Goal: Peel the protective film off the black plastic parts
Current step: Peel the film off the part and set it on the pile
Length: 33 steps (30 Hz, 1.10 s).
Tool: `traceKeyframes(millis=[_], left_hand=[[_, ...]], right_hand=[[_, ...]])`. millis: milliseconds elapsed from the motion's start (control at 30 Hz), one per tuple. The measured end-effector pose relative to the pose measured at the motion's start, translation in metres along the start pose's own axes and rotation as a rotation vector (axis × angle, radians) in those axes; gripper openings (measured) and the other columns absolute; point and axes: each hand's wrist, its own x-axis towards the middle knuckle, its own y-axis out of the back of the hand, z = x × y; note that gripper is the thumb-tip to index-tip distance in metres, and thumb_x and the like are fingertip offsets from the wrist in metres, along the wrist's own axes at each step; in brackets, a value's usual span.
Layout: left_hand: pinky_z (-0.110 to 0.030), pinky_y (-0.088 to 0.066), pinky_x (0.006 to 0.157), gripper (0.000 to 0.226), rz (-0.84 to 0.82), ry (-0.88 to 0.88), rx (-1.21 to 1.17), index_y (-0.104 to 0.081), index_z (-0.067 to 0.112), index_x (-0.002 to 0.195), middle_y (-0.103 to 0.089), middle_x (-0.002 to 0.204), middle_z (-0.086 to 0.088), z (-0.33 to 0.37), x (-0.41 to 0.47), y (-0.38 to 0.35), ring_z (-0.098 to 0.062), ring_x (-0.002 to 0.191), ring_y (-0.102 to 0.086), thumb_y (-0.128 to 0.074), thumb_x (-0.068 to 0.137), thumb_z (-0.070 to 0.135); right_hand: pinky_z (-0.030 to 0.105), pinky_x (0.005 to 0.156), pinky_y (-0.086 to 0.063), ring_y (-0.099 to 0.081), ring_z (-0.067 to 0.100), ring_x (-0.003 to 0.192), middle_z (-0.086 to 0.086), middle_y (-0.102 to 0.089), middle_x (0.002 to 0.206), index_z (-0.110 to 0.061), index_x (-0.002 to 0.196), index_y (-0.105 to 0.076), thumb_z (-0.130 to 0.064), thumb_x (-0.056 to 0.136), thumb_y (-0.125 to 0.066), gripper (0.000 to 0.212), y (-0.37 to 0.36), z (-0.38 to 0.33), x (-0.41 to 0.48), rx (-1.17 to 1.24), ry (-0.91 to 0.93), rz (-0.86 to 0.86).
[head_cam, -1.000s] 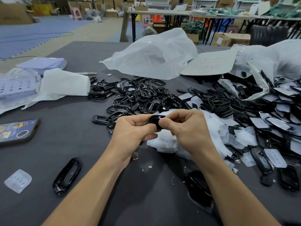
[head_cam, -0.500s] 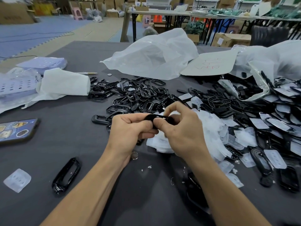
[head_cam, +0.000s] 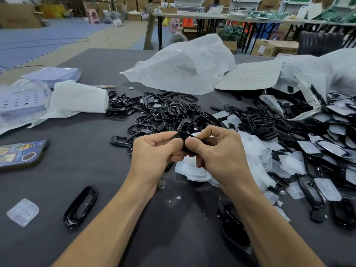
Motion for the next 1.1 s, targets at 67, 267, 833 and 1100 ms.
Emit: traceKeyframes(millis=[67,267,833,1100], left_hand=[[-0.021,-0.058,0.058,0.015,0.023,-0.011,-0.002,-0.08,0.007,0.091,-0.079,0.08,-0.015,0.001,-0.001,-0.001,-0.019,0.064,-0.074,-0.072,0.089,-0.005],[-0.017,-0.056,0.054,0.015,-0.095,0.068,-0.105,-0.082,0.011,0.079,-0.077,0.073,-0.011,0.007,0.001,0.004,-0.014,0.059,-0.073,-0.083,0.064,0.012],[-0.022,-0.06,0.059,0.026,0.064,0.012,0.08,-0.084,0.018,0.078,-0.079,0.076,-0.011,-0.001,-0.002,-0.006,-0.017,0.061,-0.072,-0.072,0.092,0.001],[-0.021,-0.059,0.06,0.017,0.214,0.084,-0.089,-0.077,0.009,0.087,-0.08,0.081,-0.006,0.006,0.012,0.007,-0.015,0.069,-0.075,-0.067,0.094,-0.003]], right_hand=[[0.031,0.047,-0.045,-0.059,0.021,0.048,0.014,-0.07,0.062,-0.014,0.072,-0.074,-0.004,0.086,-0.075,0.017,0.001,-0.003,-0.001,0.061,-0.016,-0.056],[0.027,0.04,-0.042,-0.055,0.021,0.045,0.016,-0.067,0.063,0.002,0.087,-0.072,0.012,0.089,-0.065,0.012,0.001,-0.008,-0.002,0.245,-0.138,-0.042],[0.014,0.057,-0.046,-0.065,0.005,0.063,-0.017,-0.07,0.066,-0.026,0.078,-0.076,-0.023,0.089,-0.072,0.012,-0.017,-0.002,-0.011,-0.391,0.096,0.207],[0.024,0.077,-0.05,-0.066,0.008,0.078,-0.018,-0.069,0.074,-0.026,0.092,-0.077,-0.028,0.094,-0.07,0.008,-0.001,-0.011,-0.009,-0.479,0.187,0.404]])
